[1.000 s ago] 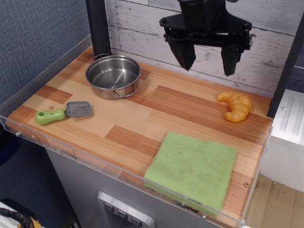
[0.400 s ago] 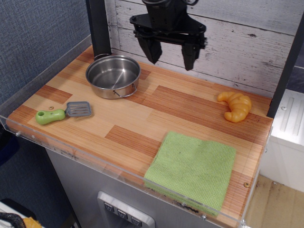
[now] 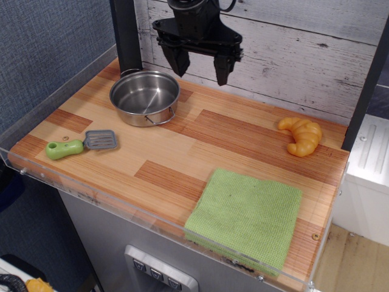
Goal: Place pot far right on top of green cloth
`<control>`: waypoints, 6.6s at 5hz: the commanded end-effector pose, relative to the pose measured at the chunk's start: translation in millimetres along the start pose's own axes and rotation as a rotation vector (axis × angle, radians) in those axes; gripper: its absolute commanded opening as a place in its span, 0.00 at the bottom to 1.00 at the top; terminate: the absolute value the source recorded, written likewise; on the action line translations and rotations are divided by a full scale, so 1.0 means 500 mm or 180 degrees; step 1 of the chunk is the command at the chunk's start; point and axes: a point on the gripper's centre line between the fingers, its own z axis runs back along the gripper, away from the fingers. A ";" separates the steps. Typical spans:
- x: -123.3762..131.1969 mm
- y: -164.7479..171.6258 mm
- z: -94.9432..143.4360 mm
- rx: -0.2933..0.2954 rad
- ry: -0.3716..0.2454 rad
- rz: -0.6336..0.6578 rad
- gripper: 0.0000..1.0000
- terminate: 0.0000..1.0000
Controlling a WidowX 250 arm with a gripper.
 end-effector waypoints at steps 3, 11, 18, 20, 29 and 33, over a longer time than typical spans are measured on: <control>0.020 0.108 -0.094 0.0330 0.0041 0.0099 1.00 0.00; 0.023 0.070 0.033 0.0189 -0.0258 0.0130 0.00 0.00; -0.157 -0.158 0.087 -0.0291 -0.0140 -0.0765 0.00 0.00; -0.214 -0.212 0.063 -0.0432 0.0026 -0.1017 0.00 0.00; -0.304 -0.246 0.020 -0.0312 0.0496 -0.1182 1.00 0.00; -0.205 -0.209 0.250 -0.0559 -0.0248 -0.0659 1.00 0.00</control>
